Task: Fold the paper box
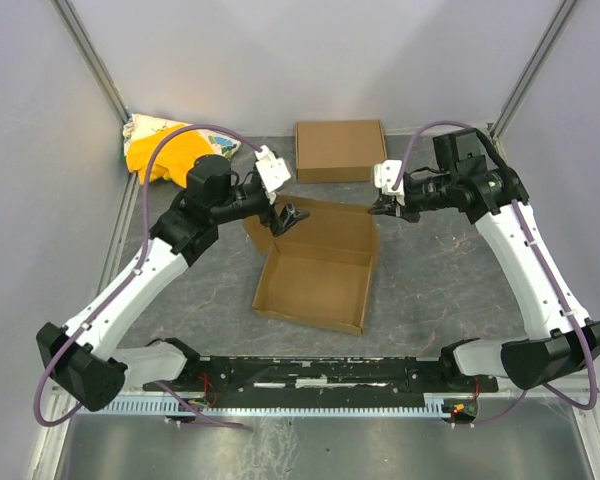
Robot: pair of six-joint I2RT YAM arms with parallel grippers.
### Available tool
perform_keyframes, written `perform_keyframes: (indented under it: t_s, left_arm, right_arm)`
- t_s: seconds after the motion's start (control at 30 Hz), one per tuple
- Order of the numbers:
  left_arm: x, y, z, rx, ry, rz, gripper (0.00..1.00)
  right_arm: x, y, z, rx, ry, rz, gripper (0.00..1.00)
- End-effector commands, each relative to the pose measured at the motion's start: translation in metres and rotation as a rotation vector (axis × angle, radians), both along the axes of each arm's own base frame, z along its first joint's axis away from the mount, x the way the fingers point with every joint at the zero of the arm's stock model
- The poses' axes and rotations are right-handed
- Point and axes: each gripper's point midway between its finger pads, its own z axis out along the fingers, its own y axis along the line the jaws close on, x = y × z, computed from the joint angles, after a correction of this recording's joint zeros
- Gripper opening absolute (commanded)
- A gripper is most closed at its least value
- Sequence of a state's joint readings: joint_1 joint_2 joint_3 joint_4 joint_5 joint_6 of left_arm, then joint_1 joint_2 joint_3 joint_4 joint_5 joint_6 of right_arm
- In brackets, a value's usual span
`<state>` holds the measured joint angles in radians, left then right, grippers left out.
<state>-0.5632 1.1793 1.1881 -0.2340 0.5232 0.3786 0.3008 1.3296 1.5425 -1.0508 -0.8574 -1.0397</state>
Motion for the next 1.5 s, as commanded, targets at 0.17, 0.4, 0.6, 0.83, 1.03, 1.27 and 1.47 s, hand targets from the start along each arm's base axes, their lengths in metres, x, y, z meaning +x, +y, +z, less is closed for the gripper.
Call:
perform_keyframes:
  t_s: [0.17,0.4,0.6,0.83,1.03,1.27,1.47]
  left_arm:
    - [0.015,-0.011,0.001,0.05,-0.092,-0.04,0.89]
    - [0.018,-0.015,-0.008,0.066,-0.069,-0.042,0.18]
    - [0.018,-0.007,0.01,0.042,-0.096,0.01,0.07]
    - [0.012,-0.011,0.014,0.044,-0.084,-0.029,0.14]
    - [0.012,-0.018,0.0,0.057,-0.039,-0.052,0.13]
    - [0.009,-0.019,-0.004,0.061,-0.034,-0.059,0.12]
    - [0.011,-0.022,-0.016,0.08,-0.015,-0.059,0.08]
  right_arm:
    - [-0.02,0.001,-0.001,0.003,-0.014,0.089,0.02]
    - [-0.013,0.001,-0.002,0.012,-0.002,0.041,0.17]
    - [0.015,-0.008,0.019,0.107,-0.072,-0.211,0.99]
    - [0.031,-0.034,0.05,0.41,0.046,-0.673,0.99]
    - [0.046,-0.083,0.001,0.532,0.231,-1.159,0.85]
    - [0.052,-0.118,-0.016,0.717,0.157,-1.373,0.52]
    - [0.091,-0.098,-0.07,0.539,0.285,-1.382,0.11]
